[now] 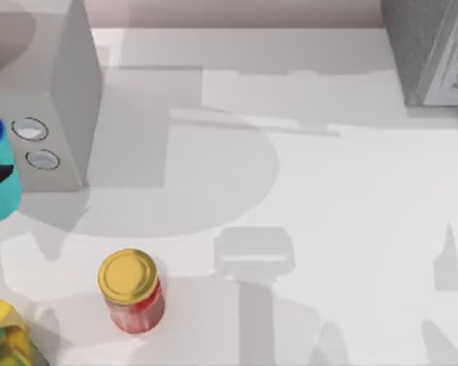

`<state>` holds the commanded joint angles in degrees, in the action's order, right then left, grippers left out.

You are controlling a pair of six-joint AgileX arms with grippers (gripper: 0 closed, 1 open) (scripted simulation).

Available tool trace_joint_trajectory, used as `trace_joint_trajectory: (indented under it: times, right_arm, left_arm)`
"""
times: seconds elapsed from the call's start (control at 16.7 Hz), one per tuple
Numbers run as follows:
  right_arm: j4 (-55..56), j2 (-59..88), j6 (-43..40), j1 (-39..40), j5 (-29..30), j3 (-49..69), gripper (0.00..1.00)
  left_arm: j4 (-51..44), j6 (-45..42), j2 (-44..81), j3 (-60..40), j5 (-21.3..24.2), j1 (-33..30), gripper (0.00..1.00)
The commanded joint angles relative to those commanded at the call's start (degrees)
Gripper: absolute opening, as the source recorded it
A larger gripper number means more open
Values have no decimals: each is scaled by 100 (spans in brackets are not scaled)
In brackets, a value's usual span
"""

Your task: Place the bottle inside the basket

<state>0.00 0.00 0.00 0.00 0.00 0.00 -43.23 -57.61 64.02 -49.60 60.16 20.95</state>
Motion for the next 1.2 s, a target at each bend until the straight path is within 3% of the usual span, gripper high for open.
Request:
trace_joint_trajectory:
  times: [0.24,0.48,0.9,1.2]
  right_arm:
    - [0,0,0,0,0,0,100]
    - [0,0,0,0,0,0,100]
    - [0,0,0,0,0,0,100]
    - [0,0,0,0,0,0,100]
  left_arm:
    - [-1547,-643,-738,-98,458,956,0]
    - [-2191,-905,-1043,-114,642,1391,0]
    - [-2123,-841,-989,-177,598,1376,0]
    - [-1363,321,-398,-1398,-83,1412,0]
